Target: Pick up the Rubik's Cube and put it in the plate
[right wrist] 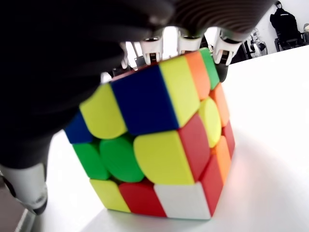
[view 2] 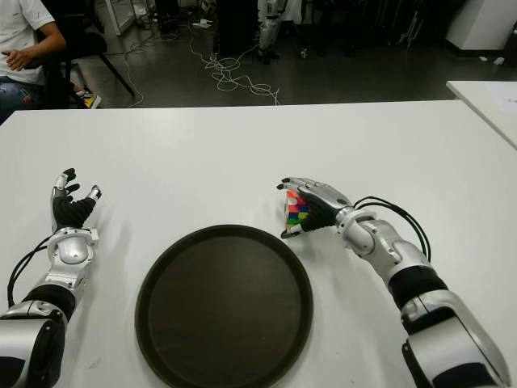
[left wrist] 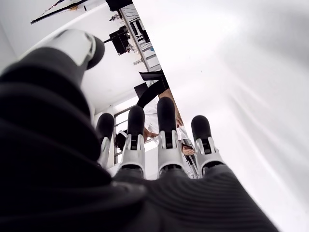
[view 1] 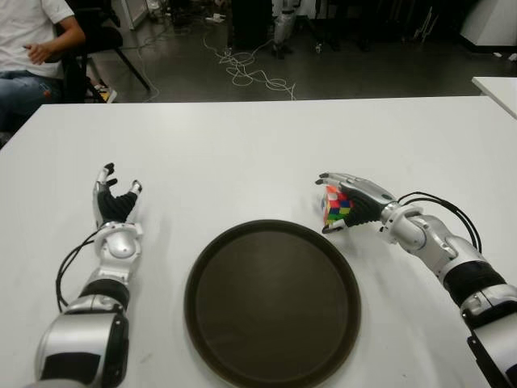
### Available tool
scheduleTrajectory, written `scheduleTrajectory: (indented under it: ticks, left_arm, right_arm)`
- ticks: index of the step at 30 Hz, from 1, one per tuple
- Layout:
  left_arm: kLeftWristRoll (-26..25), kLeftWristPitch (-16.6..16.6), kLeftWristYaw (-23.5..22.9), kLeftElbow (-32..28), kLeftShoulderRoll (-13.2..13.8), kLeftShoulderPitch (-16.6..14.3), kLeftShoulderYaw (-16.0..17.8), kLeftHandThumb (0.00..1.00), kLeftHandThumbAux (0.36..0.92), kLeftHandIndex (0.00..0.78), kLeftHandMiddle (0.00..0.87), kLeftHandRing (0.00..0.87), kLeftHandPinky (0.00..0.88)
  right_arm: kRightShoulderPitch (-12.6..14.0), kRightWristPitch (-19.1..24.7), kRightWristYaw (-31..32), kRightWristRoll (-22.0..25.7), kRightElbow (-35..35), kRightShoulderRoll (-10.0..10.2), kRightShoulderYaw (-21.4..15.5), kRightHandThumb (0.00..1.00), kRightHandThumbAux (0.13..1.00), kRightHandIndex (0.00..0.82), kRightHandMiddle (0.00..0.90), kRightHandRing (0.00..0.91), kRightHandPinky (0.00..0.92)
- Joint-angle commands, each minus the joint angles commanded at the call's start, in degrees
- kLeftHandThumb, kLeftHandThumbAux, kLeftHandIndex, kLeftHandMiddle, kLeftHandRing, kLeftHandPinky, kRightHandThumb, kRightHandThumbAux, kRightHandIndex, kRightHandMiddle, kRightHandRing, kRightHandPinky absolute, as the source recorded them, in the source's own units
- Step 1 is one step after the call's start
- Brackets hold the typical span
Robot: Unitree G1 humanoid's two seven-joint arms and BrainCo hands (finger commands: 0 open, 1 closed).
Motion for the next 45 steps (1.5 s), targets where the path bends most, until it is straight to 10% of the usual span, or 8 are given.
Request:
scheduleTrajectory:
  ticks: [45]
  left_arm:
    - [-0.65,0.51,-0.75,0.07,0.06,-0.1,0.55,0.018,0.725,0.136,0.151,0.149,0.121]
  right_arm:
    - [0.34,-1.06,-1.45,0.24,1.76,-0.06,-0.1,0.0,0.584,0.007,0.024,0.034,0.015]
